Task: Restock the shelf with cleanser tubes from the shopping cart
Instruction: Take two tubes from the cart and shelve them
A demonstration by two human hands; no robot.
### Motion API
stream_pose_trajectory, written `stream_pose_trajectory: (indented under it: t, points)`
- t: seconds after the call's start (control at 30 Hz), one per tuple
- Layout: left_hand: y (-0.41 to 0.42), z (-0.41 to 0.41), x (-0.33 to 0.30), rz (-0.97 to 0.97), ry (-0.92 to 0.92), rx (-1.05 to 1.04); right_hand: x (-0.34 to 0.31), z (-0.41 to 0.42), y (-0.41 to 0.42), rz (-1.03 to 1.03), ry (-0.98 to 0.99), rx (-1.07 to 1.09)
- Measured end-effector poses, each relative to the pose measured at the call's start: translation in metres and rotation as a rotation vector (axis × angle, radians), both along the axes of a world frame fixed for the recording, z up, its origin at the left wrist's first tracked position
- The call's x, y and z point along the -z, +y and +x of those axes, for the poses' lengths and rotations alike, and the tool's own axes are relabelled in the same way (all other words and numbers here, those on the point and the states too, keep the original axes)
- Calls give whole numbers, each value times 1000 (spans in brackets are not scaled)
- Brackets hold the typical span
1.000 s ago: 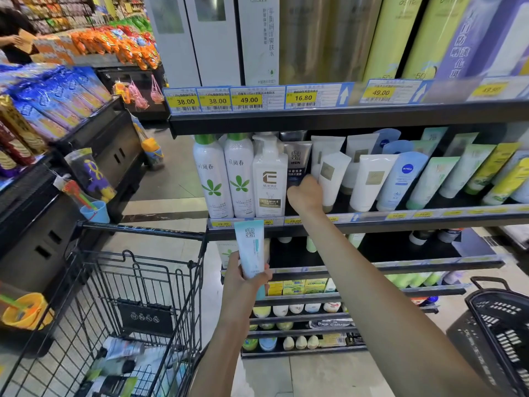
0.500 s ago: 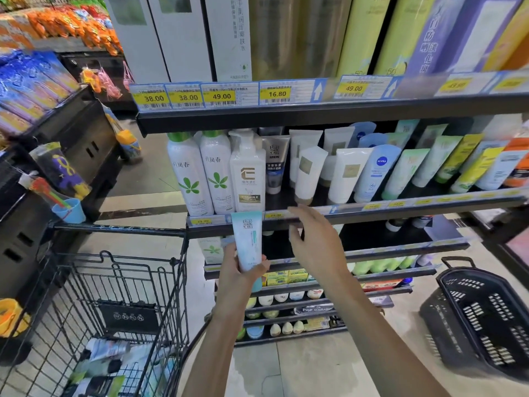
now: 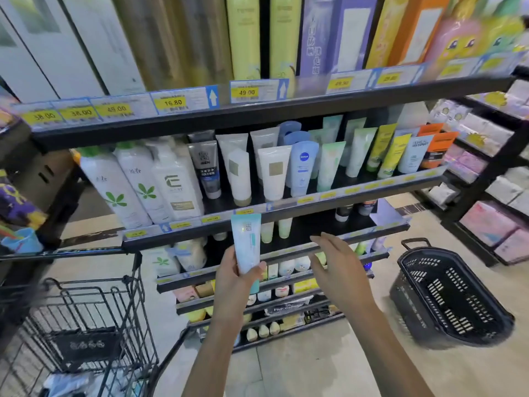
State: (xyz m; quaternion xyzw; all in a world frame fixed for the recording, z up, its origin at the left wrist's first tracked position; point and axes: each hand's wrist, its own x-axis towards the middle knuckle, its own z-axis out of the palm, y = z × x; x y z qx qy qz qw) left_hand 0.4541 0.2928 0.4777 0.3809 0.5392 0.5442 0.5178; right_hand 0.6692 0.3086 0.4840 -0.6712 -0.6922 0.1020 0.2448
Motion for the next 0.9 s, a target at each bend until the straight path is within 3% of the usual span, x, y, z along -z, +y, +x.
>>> stream_pose_trajectory:
  t: [0.57, 0.9]
  points:
    - [-19, 220, -21, 57, 72, -55, -4, 201, -18, 24, 40, -83]
    - [20, 270, -27, 122, 181, -133, -8, 245, 27, 33, 54, -105]
